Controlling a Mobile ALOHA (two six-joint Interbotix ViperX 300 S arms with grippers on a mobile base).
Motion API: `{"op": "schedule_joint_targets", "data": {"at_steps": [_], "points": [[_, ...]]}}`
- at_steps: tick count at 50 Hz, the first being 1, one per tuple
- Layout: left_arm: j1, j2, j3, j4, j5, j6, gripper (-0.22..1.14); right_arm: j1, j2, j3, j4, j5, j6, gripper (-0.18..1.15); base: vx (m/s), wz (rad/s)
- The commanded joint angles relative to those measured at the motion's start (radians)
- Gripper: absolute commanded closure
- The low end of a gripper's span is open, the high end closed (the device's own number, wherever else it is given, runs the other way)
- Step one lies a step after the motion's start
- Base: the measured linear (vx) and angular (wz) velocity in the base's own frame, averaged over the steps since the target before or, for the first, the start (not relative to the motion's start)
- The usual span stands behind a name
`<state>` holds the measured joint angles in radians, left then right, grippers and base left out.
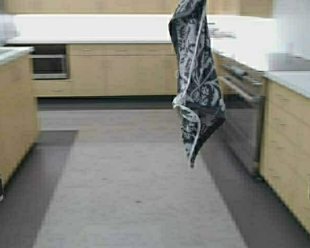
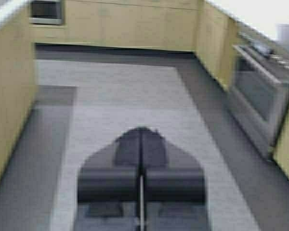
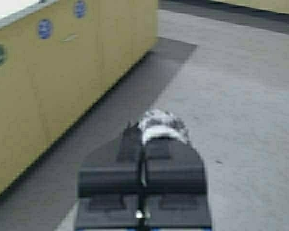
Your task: Get the cloth and wipe up the spill under the wine glass
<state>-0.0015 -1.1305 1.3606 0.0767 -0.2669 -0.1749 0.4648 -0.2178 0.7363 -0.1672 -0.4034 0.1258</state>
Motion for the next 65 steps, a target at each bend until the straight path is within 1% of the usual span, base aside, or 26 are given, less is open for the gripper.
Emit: {"op": "schedule_joint_targets", "data": {"at_steps": [1,34,65], "points": [[0.002,0.011,-0.014,-0.002,-0.008,-0.009,0.89,0.002,-0.032,-0.012,0.003,-0.014,-0.002,0.9,0.0,0.48],[0.0,0.012,-0.015,0.0,-0.011,-0.015,0.89,0.002,-0.063,-0.009,0.003,-0.015,-0.002,0.9,-0.01,0.51],[0.0,0.014,-0.018,-0.002,-0.015,-0.02,0.89,0.002,-0.06,-0.012,0.003,-0.044,-0.002,0.9,0.04,0.38]]}}
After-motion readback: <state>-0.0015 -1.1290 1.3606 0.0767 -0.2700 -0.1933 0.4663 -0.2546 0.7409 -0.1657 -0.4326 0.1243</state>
